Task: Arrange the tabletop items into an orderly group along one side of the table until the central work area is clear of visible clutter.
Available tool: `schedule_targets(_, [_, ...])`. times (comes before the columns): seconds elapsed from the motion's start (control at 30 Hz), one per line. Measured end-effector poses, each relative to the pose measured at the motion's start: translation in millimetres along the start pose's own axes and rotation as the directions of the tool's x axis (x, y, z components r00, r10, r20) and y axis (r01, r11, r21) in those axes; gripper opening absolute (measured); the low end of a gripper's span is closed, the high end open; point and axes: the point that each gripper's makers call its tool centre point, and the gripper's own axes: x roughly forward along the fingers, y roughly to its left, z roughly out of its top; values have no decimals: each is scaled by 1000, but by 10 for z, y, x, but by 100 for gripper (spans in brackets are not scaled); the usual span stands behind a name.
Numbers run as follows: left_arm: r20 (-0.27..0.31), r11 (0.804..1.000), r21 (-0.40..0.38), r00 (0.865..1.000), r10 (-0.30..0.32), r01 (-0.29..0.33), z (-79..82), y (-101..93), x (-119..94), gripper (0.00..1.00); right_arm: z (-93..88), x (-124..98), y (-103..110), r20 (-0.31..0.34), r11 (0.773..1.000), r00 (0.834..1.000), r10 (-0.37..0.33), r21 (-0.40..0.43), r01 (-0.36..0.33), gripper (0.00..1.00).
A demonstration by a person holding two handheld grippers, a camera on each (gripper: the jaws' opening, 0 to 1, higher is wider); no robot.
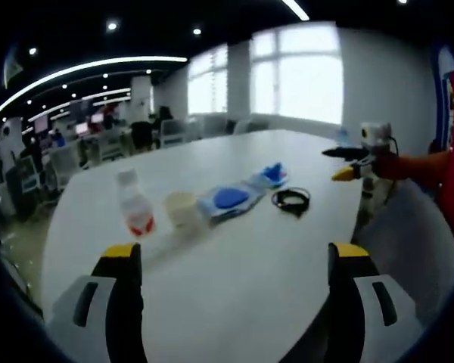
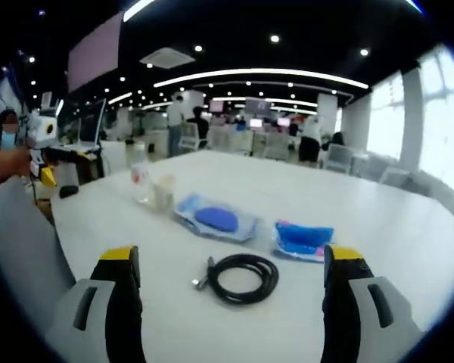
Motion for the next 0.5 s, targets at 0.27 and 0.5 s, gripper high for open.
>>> schedule_targets(0.27, [7,997,-57,998,56,-56,-3,125,-43,100,-89,-76,-15,-25,998,998,-50,34,51,100])
schedule_targets(0.5, [-5,994,-81,997,79,-79,2,257,24,100,-134,-65,4,-41,998,997,-61,24,62,100])
